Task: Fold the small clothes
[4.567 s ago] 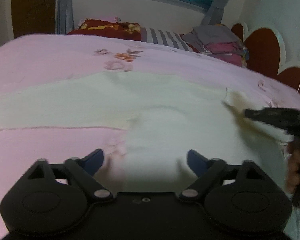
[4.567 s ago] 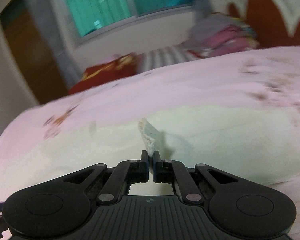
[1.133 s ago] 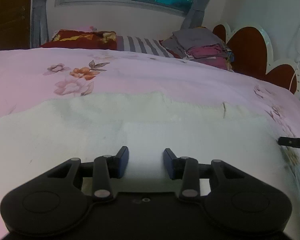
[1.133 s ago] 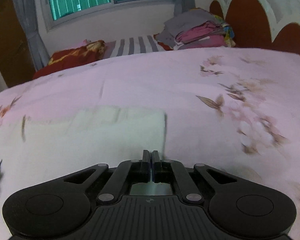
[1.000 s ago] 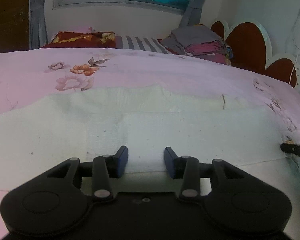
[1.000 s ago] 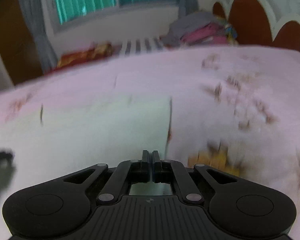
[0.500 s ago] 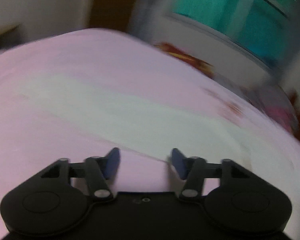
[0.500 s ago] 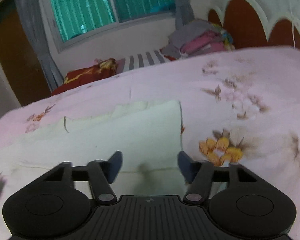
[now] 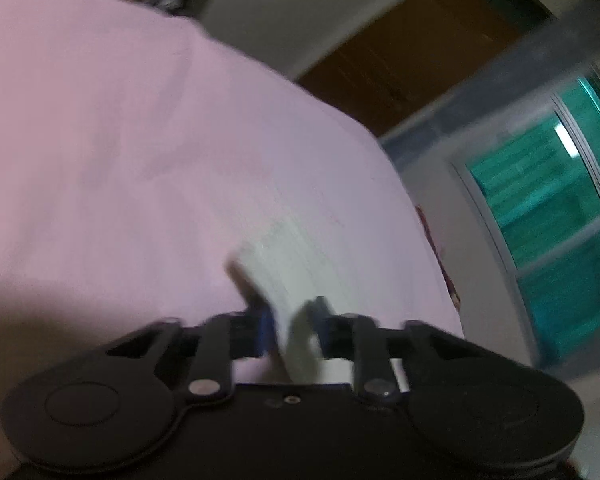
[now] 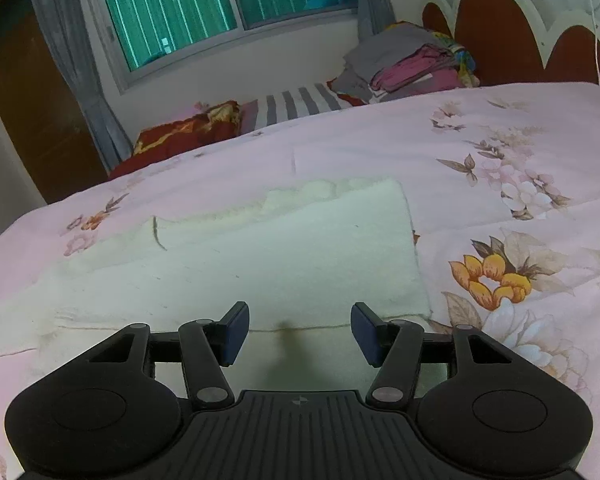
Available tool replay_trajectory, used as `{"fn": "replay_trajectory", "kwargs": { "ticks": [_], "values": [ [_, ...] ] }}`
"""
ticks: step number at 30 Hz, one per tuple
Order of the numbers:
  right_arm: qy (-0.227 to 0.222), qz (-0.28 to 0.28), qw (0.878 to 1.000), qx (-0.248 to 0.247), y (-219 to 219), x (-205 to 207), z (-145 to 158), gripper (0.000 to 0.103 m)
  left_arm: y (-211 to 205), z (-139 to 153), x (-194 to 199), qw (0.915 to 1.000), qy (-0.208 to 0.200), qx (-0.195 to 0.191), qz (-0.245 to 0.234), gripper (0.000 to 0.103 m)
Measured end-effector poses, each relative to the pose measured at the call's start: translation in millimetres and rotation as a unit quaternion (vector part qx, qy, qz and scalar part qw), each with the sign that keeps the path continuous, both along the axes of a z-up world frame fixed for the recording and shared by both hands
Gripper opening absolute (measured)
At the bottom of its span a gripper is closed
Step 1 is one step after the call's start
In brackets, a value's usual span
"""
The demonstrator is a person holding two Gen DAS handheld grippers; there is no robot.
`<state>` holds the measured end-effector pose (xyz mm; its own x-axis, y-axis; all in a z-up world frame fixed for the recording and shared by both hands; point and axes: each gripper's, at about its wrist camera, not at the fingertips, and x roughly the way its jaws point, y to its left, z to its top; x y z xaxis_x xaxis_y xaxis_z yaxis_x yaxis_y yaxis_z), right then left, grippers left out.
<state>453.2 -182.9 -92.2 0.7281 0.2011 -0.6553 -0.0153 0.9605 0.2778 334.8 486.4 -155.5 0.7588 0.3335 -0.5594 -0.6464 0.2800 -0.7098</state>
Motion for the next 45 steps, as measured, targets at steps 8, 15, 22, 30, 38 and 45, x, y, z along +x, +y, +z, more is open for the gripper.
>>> {"fn": "replay_trajectory", "kwargs": {
  "ticks": [8,15,22,30,38,45],
  "values": [
    [-0.002,-0.012,1.000,-0.009,-7.8,1.0,2.4,0.057,-53.0,38.6,54.4,0.9922,-0.021,0.074,-0.098,0.004],
    [-0.006,-0.028,1.000,0.003,-18.5,2.1,2.9,0.057,-151.7,57.9,132.2,0.9669,-0.034,0.107,-0.229,0.004],
    [-0.008,-0.042,0.999,0.016,-38.9,-5.0,3.5,0.057,-251.4,66.9,196.7,0.9243,-0.015,0.140,-0.355,0.004],
    [-0.008,-0.065,0.997,0.038,-65.7,-10.8,3.4,0.057,-383.6,64.8,228.0,0.8413,0.030,0.234,-0.486,0.004],
    [-0.009,-0.074,0.995,0.060,-83.3,-18.8,9.2,0.057,-476.8,16.2,214.6,0.7769,0.074,0.215,-0.587,0.025],
    [-0.007,-0.048,0.994,0.100,-83.8,-13.7,13.9,0.057,-452.9,31.8,174.6,0.7900,0.040,0.249,-0.559,0.047]
  ]
}}
